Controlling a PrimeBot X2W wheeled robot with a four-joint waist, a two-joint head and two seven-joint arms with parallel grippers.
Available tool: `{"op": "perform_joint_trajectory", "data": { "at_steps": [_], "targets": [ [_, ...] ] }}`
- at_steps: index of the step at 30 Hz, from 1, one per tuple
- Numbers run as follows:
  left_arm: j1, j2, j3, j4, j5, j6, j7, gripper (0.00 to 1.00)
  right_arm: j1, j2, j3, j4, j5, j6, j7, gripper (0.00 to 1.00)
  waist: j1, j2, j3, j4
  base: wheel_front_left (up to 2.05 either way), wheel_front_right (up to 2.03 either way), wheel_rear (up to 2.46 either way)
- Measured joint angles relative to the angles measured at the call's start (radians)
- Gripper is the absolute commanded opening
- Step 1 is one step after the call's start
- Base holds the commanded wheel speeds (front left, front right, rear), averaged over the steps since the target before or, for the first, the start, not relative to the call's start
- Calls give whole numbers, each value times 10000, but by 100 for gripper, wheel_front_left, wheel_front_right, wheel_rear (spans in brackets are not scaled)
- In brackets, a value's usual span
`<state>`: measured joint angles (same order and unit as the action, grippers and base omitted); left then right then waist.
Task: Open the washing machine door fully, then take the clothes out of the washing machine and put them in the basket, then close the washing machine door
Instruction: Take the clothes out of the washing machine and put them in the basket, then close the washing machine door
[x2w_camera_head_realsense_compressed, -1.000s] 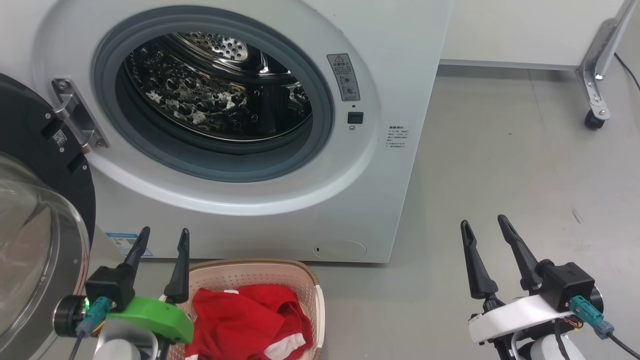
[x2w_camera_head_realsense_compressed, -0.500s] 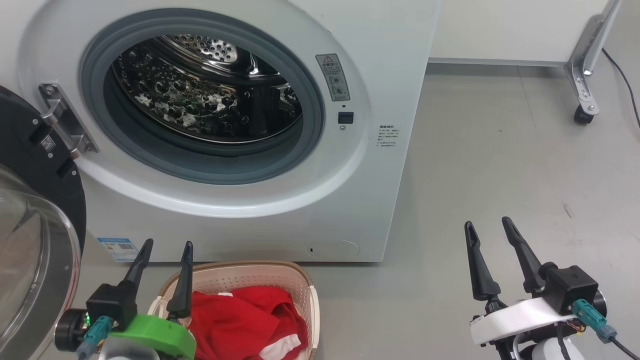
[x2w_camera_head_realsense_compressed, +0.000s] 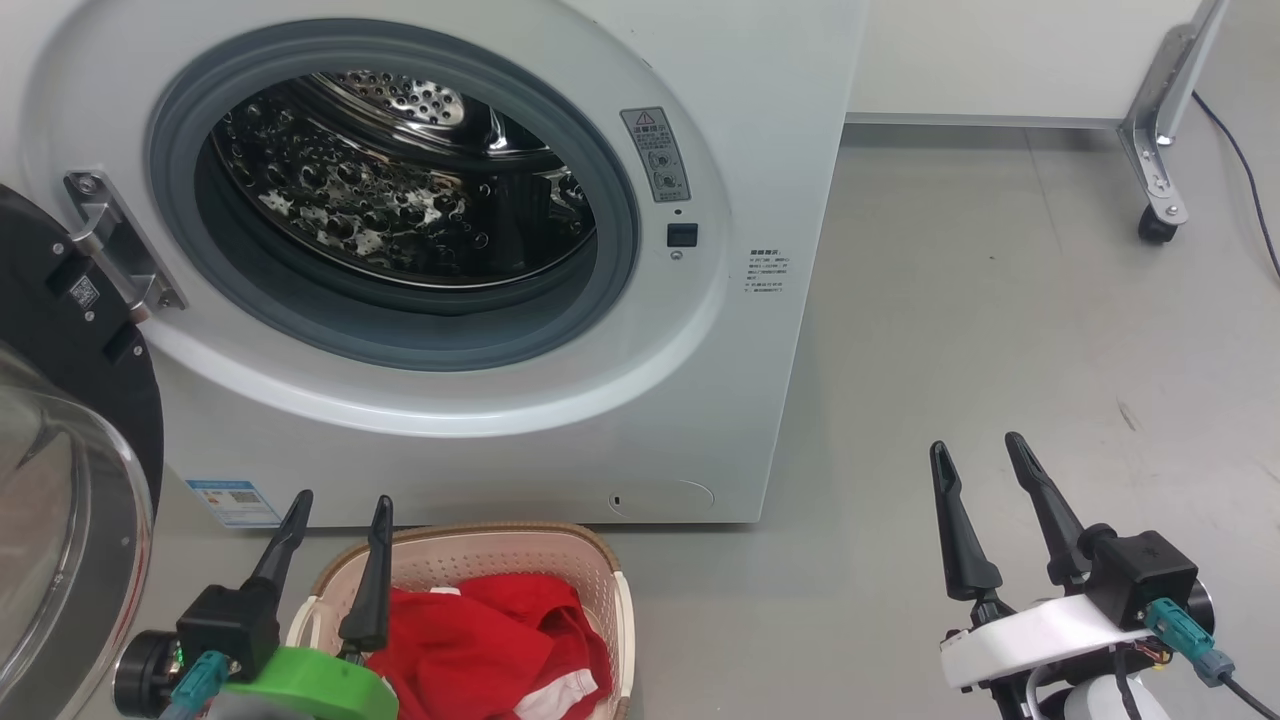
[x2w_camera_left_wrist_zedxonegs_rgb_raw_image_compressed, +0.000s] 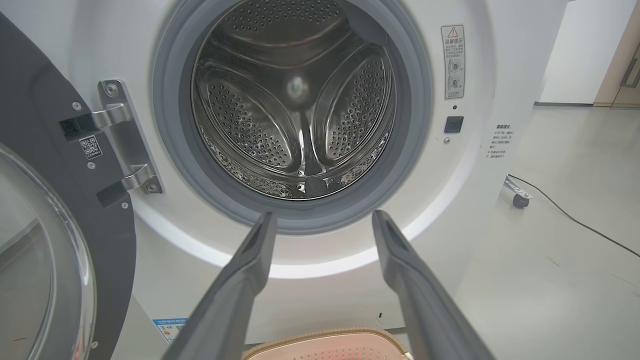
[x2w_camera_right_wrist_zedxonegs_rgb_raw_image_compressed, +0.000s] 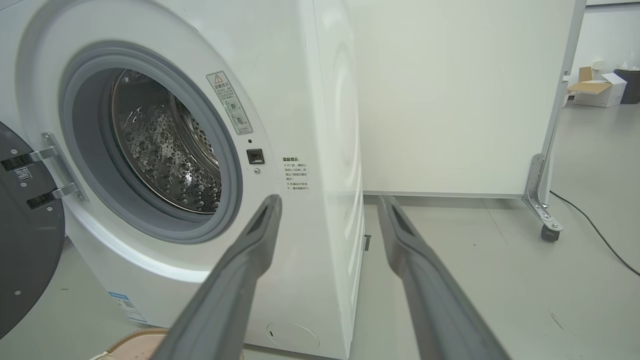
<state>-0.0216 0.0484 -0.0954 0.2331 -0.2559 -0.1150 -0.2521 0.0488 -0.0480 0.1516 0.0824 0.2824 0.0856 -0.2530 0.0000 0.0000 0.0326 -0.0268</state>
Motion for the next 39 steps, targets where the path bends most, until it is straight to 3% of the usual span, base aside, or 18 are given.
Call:
{"op": "perform_joint_trajectory", "data": {
  "at_steps": [39],
  "targets": [
    [456, -13, -25, -449, -4, 128, 0, 100, 35, 23, 63, 15, -2, 58, 0, 100, 0, 0, -143, -70, -4, 4, 0]
  ]
}}
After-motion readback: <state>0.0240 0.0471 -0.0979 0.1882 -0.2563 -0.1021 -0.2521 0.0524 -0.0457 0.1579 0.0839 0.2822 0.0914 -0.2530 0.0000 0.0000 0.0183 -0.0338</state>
